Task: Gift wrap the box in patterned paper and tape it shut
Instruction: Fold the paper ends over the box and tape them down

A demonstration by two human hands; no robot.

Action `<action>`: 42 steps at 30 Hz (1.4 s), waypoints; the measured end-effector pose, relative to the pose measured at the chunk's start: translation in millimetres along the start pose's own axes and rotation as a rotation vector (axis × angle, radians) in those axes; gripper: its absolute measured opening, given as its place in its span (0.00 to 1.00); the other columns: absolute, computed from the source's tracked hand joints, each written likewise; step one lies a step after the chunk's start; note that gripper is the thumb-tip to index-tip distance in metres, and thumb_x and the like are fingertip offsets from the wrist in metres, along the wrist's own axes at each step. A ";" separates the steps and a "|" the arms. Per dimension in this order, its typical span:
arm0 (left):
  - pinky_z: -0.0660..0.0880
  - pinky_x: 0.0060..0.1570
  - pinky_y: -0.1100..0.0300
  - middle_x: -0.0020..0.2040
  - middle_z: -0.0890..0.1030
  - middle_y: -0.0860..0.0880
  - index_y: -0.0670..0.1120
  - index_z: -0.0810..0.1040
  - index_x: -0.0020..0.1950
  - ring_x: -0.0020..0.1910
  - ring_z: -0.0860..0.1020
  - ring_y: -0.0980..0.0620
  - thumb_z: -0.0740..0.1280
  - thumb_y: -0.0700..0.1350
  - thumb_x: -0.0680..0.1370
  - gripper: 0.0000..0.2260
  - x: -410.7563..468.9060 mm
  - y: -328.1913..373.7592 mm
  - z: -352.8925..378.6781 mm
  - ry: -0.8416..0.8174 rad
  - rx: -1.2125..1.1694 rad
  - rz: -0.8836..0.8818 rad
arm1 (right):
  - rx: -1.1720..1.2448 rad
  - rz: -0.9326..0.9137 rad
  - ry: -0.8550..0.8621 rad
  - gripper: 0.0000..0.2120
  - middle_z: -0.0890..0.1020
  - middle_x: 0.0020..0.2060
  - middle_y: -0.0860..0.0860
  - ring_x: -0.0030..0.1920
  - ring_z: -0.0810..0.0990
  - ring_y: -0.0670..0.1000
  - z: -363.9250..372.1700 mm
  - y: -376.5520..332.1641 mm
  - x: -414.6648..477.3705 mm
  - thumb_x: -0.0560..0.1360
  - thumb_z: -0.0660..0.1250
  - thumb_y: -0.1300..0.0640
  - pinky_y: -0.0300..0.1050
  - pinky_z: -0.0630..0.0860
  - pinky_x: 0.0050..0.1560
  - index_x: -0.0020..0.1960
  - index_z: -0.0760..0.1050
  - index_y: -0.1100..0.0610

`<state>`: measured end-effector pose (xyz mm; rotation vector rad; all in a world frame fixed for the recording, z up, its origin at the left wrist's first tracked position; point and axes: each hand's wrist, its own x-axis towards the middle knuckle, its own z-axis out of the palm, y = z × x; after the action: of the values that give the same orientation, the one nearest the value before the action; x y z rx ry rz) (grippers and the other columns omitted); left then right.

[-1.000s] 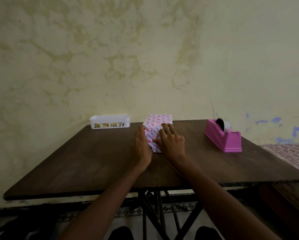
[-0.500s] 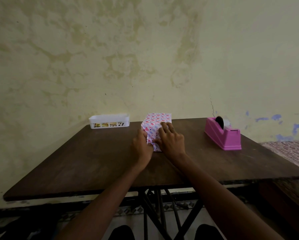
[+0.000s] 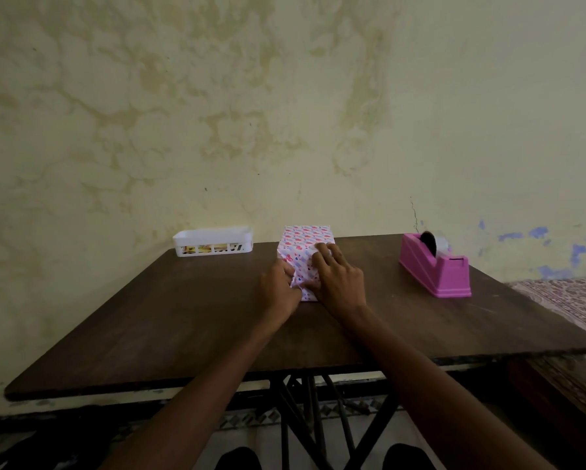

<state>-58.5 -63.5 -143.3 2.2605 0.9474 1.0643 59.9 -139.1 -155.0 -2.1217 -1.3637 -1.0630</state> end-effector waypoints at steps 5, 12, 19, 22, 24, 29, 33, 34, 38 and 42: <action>0.80 0.44 0.52 0.43 0.80 0.50 0.49 0.74 0.47 0.42 0.79 0.51 0.75 0.44 0.70 0.11 -0.5 9.9 10.8 -0.038 -0.060 -0.016 | 0.063 -0.012 0.020 0.27 0.78 0.66 0.50 0.68 0.74 0.54 -3.1 10.6 -3.7 0.64 0.78 0.40 0.45 0.78 0.31 0.56 0.77 0.53; 0.77 0.48 0.55 0.49 0.80 0.48 0.47 0.77 0.48 0.49 0.78 0.50 0.65 0.35 0.76 0.07 7.0 9.7 -7.2 0.048 0.025 0.177 | 0.124 -0.010 0.001 0.25 0.76 0.68 0.50 0.71 0.71 0.54 -1.1 13.4 -5.0 0.63 0.80 0.48 0.48 0.80 0.33 0.55 0.75 0.54; 0.64 0.71 0.50 0.74 0.65 0.48 0.51 0.72 0.67 0.72 0.63 0.48 0.71 0.50 0.74 0.22 37.5 0.2 -36.0 -0.139 0.265 0.574 | 0.111 -0.004 -0.055 0.27 0.70 0.73 0.49 0.75 0.64 0.53 -0.2 12.7 -3.5 0.71 0.72 0.39 0.51 0.80 0.42 0.63 0.73 0.53; 0.62 0.71 0.51 0.76 0.61 0.49 0.54 0.78 0.57 0.75 0.57 0.47 0.74 0.44 0.71 0.16 55.8 3.2 -43.5 -0.311 0.476 0.730 | 0.118 -0.016 -0.049 0.27 0.70 0.73 0.50 0.74 0.66 0.55 -2.8 11.5 -4.1 0.71 0.72 0.40 0.52 0.81 0.41 0.64 0.73 0.54; 0.66 0.68 0.52 0.75 0.62 0.50 0.53 0.80 0.51 0.74 0.60 0.47 0.75 0.40 0.70 0.12 65.6 9.1 -45.6 -0.447 0.493 0.714 | 0.105 -0.024 -0.010 0.27 0.74 0.70 0.51 0.71 0.70 0.55 -2.3 14.0 -4.9 0.69 0.75 0.41 0.50 0.80 0.36 0.61 0.74 0.54; 0.71 0.64 0.54 0.71 0.71 0.50 0.52 0.80 0.37 0.69 0.68 0.48 0.75 0.41 0.70 0.08 74.6 3.5 -33.5 -0.408 0.344 0.708 | 0.086 -0.080 0.046 0.26 0.77 0.66 0.52 0.68 0.75 0.57 -0.5 20.2 -3.7 0.64 0.79 0.44 0.48 0.81 0.37 0.55 0.74 0.54; 0.71 0.64 0.56 0.68 0.74 0.49 0.53 0.80 0.37 0.67 0.71 0.47 0.76 0.42 0.69 0.08 74.9 7.6 -12.5 -0.385 0.220 0.748 | 0.116 -0.058 0.066 0.26 0.77 0.66 0.55 0.68 0.74 0.59 2.5 40.6 -12.5 0.63 0.81 0.50 0.51 0.81 0.50 0.56 0.76 0.56; 0.70 0.64 0.57 0.68 0.74 0.48 0.52 0.81 0.38 0.67 0.71 0.48 0.76 0.42 0.70 0.06 77.3 14.1 -3.9 -0.385 0.204 0.766 | 0.119 -0.040 0.061 0.25 0.76 0.67 0.55 0.69 0.73 0.58 2.3 50.8 -14.5 0.64 0.80 0.51 0.51 0.80 0.52 0.57 0.76 0.56; 0.73 0.63 0.53 0.67 0.75 0.48 0.49 0.83 0.39 0.66 0.72 0.47 0.76 0.43 0.70 0.03 76.6 41.2 25.8 -0.386 0.187 0.825 | 0.097 -0.013 0.034 0.23 0.74 0.69 0.54 0.72 0.69 0.57 -3.5 89.8 -21.7 0.66 0.79 0.52 0.54 0.80 0.55 0.57 0.75 0.56; 0.77 0.55 0.52 0.67 0.74 0.53 0.55 0.81 0.38 0.62 0.74 0.50 0.76 0.47 0.69 0.06 76.5 68.2 49.8 -0.381 0.239 0.833 | 0.116 0.019 -0.012 0.22 0.71 0.72 0.55 0.74 0.65 0.57 -8.5 121.0 -29.0 0.70 0.76 0.52 0.55 0.78 0.59 0.60 0.74 0.56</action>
<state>43.0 -56.7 -91.9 3.0040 -0.0661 0.7673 158.1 -215.5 -164.1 -2.0561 -1.3735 -0.9418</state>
